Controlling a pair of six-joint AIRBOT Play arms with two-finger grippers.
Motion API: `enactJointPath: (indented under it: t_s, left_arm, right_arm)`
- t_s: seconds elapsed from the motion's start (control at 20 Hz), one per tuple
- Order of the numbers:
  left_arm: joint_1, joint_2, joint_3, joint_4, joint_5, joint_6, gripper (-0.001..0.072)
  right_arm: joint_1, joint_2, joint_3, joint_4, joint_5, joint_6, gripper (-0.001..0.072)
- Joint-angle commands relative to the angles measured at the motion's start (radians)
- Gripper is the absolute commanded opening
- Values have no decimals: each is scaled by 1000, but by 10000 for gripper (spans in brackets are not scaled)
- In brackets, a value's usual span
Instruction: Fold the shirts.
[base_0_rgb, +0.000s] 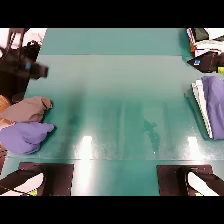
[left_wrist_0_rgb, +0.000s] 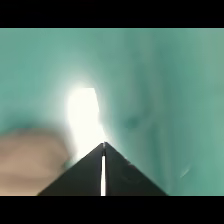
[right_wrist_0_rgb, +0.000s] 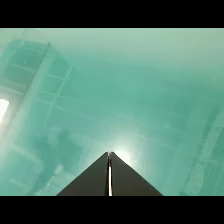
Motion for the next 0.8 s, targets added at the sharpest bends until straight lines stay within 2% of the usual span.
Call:
enactJointPath:
  t_s: [0.0,0.05,0.1,0.3,0.4,0.45,0.5,0.55,0.75]
  left_arm:
    - [165,19,-181,123,-48,-37,489]
    - [194,18,-240,124,-3,-70,719]
    - [214,16,-292,123,48,-80,675]
    - [229,15,-460,123,217,-84,674]
    - [229,15,-507,123,234,-87,672]
    - [229,15,-515,122,226,-89,539]
    - [229,16,-514,121,206,-87,263]
    - [229,16,-511,120,186,-87,19]
    - [229,38,-419,111,76,-85,24]
  right_arm:
    - [1,0,0,0,-2,0,16]
    - [1,0,0,0,-2,0,16]
    - [1,0,0,0,-2,0,16]
    - [1,0,0,0,-3,0,16]
    - [1,0,0,0,-3,0,16]
    - [1,0,0,0,-3,0,16]
    - [1,0,0,0,-3,0,16]
    - [1,0,0,0,-3,0,16]
    - [1,0,1,2,-3,0,16]
